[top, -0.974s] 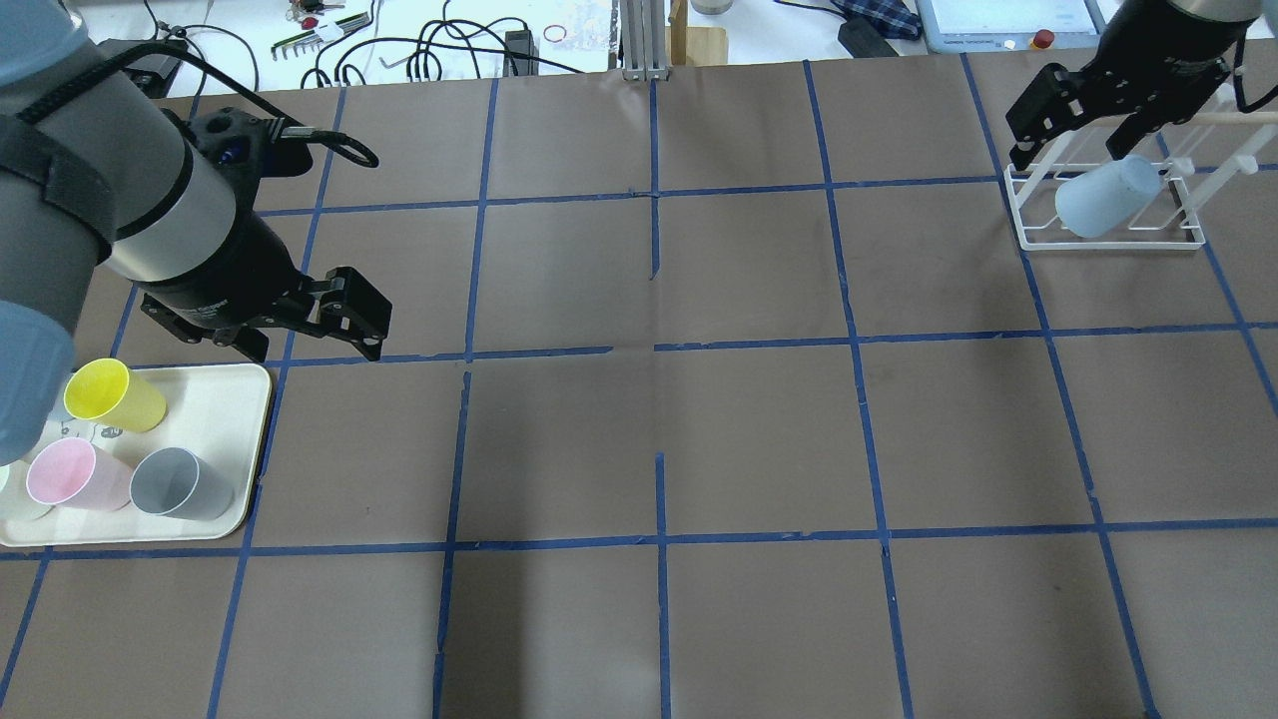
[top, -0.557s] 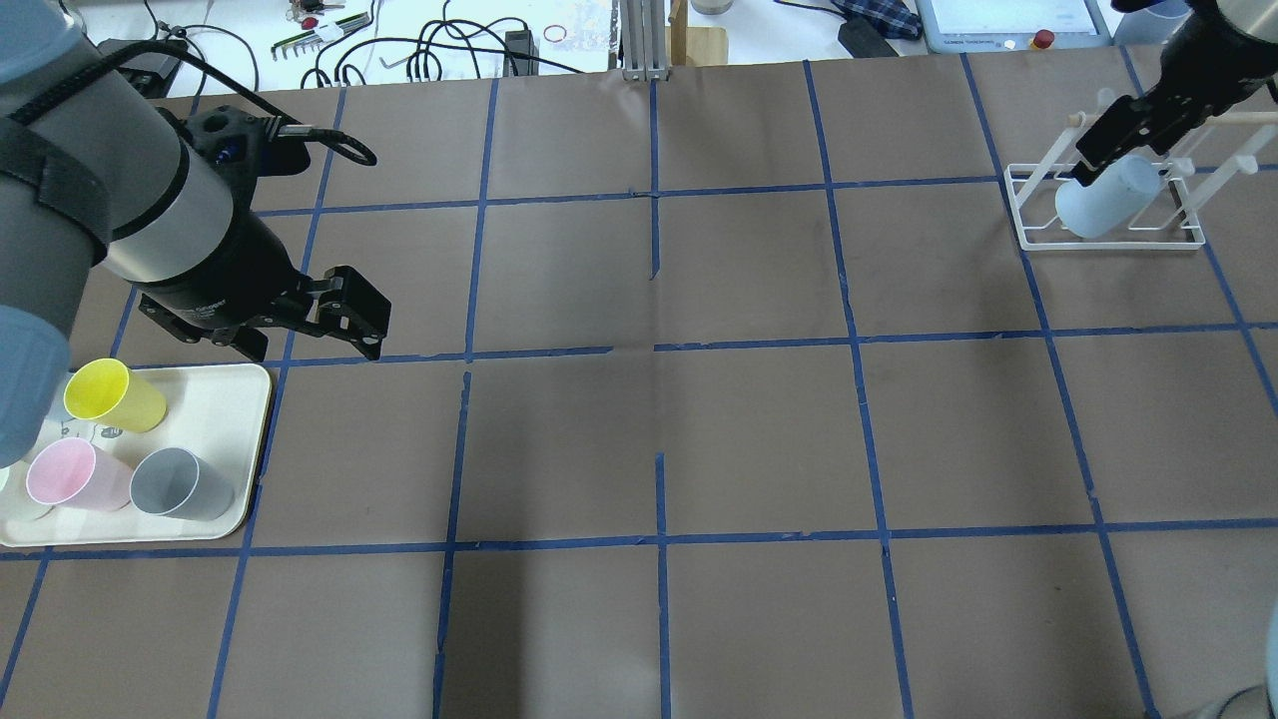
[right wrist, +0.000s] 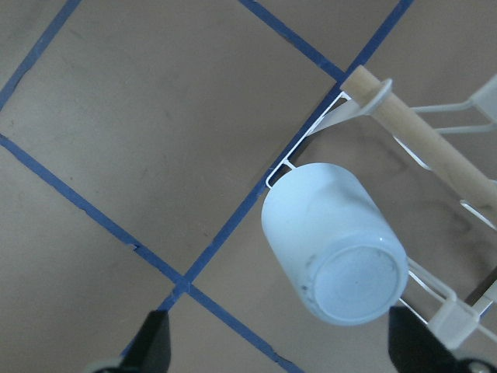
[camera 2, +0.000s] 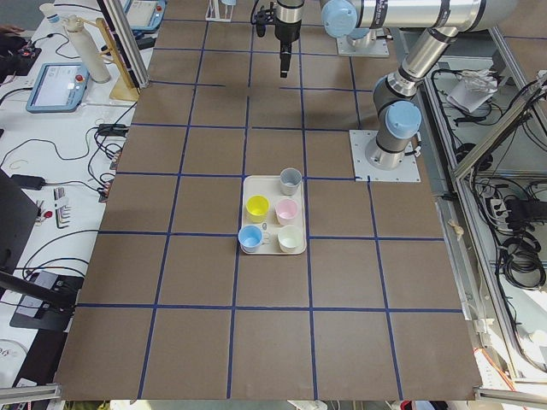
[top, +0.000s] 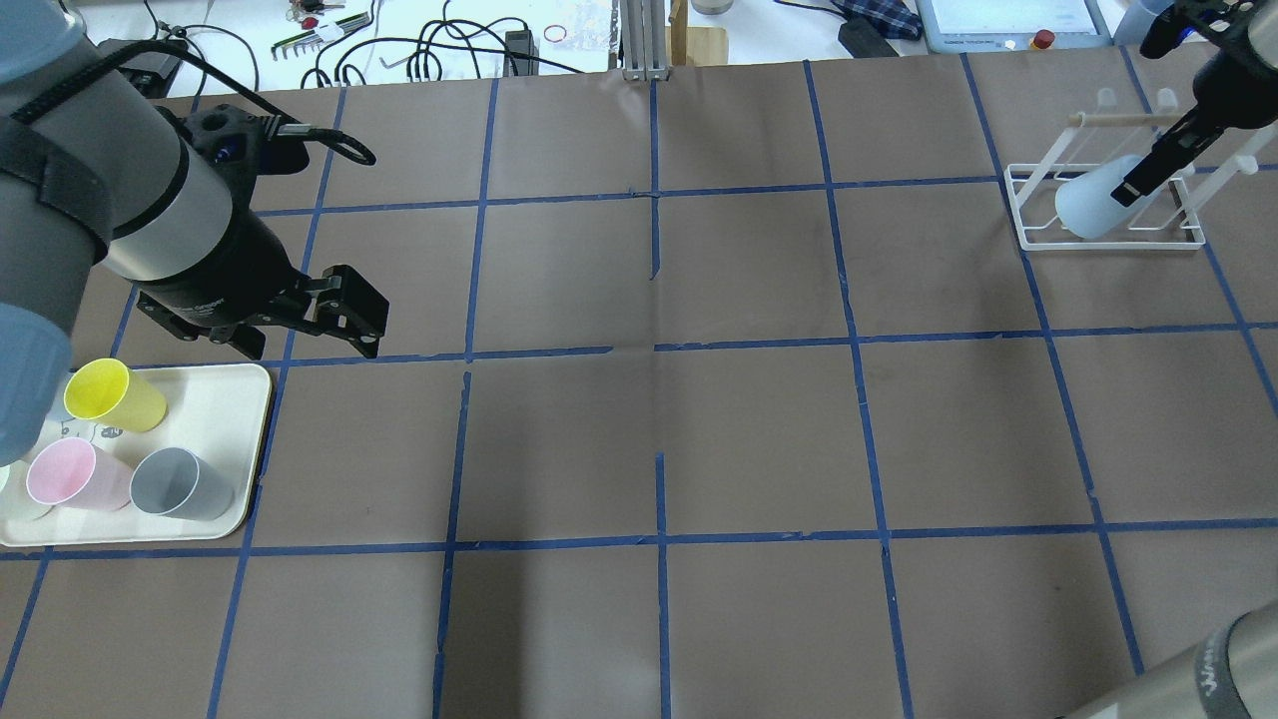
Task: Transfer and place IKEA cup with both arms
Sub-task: 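Close the right gripper on the light blue cup's rim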
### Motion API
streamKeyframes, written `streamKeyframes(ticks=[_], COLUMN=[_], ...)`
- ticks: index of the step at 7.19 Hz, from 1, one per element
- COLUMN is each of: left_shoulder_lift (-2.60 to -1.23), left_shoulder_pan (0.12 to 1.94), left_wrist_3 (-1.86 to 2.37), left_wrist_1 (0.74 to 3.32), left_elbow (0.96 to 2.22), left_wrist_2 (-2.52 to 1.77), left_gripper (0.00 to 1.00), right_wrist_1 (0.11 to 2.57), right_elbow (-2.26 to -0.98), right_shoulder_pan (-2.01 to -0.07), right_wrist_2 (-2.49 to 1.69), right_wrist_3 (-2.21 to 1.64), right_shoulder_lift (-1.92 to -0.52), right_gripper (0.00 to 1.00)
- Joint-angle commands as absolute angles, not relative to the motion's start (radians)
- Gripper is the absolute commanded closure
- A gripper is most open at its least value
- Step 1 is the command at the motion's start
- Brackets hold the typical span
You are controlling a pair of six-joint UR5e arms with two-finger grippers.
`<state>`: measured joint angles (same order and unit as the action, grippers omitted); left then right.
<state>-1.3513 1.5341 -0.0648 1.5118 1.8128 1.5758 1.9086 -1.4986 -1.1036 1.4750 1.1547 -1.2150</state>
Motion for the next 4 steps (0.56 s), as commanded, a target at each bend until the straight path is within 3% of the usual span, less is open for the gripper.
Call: streamKeyframes(ticks=[1, 4], left_shoulder_lift=[-1.353, -1.35], left_shoulder_pan=[1.534, 1.534], left_wrist_3=[-0.066, -0.067], left_wrist_1=[1.511, 1.511], left_elbow=[1.812, 1.812], left_wrist_2=[1.571, 1.577], left_gripper=[0.0, 0.0], right_wrist_1=[1.963, 2.009], right_elbow=[-1.499, -1.499], right_shoulder_pan=[-1.098, -1.098], right_wrist_2=[1.447, 1.431], right_wrist_3=[1.174, 1.173], right_shoulder_lift=[-1.169, -1.126], right_gripper=[0.0, 0.0])
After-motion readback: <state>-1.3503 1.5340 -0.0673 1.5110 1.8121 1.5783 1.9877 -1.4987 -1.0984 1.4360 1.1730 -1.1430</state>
